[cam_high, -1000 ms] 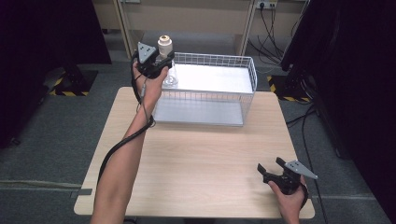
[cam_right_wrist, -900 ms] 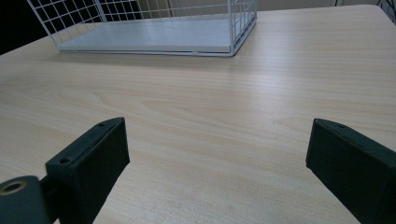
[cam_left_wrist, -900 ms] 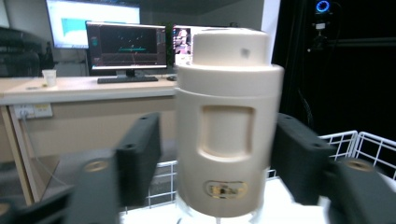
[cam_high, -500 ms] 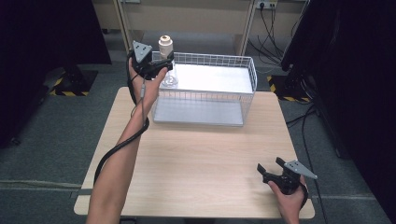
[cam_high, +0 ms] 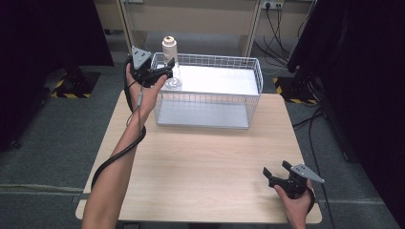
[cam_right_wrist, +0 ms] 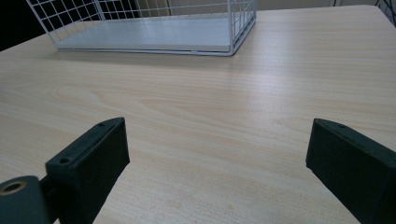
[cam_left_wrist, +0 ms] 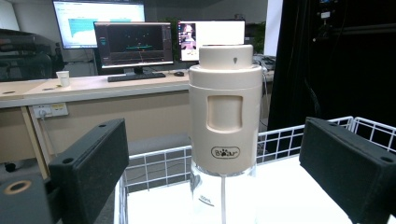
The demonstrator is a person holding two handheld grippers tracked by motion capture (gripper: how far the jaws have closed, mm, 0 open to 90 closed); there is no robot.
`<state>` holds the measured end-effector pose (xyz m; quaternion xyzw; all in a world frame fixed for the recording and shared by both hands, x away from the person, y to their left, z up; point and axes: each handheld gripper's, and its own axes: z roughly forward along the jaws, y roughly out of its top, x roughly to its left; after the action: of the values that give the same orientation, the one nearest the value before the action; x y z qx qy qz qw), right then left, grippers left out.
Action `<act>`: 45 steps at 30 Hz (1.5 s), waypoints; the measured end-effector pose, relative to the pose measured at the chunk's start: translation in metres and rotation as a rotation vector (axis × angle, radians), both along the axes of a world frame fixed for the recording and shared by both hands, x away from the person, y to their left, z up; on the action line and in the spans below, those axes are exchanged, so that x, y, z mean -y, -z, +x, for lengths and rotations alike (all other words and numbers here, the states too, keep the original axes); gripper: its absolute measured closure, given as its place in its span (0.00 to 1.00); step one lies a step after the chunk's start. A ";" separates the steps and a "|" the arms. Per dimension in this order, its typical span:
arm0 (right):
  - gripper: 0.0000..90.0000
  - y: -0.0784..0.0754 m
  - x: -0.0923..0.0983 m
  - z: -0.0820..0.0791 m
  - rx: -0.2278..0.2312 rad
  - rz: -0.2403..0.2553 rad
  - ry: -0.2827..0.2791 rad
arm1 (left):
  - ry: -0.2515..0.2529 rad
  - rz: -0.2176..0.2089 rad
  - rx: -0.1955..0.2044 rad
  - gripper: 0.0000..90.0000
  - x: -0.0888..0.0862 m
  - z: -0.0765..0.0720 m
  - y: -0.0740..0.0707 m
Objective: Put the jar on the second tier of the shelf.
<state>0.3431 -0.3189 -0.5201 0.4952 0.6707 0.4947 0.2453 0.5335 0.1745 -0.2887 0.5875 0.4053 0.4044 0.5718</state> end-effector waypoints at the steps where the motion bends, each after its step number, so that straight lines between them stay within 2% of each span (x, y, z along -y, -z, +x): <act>1: 0.07 0.000 0.000 0.000 0.001 -0.001 0.000 | 0.003 0.000 -0.001 0.09 0.000 -0.002 0.000; 7: 0.07 0.000 0.000 0.000 0.002 -0.001 0.000 | 0.031 -0.007 -0.011 0.08 -0.002 -0.011 0.002; 19: 0.07 0.000 0.000 0.000 0.002 -0.002 0.000 | 0.033 -0.018 -0.029 0.08 -0.013 -0.020 0.014; 34: 0.07 0.000 0.000 0.000 0.003 -0.002 0.002 | 0.045 -0.003 -0.046 0.07 -0.021 -0.037 0.035; 41: 0.07 0.000 0.000 0.000 0.003 -0.003 0.002 | 0.044 -0.007 -0.057 0.07 -0.026 -0.043 0.047; 44: 0.07 0.000 0.000 0.000 0.004 -0.005 0.002 | 0.060 -0.032 -0.070 0.07 -0.027 -0.047 0.052; 45: 0.07 0.000 0.000 0.000 0.004 -0.004 0.003 | 0.059 -0.026 -0.069 0.07 -0.028 -0.048 0.054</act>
<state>0.3428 -0.3185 -0.5201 0.4947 0.6706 0.4940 0.2481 0.4850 0.2022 -0.3431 0.6053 0.4126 0.3616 0.5768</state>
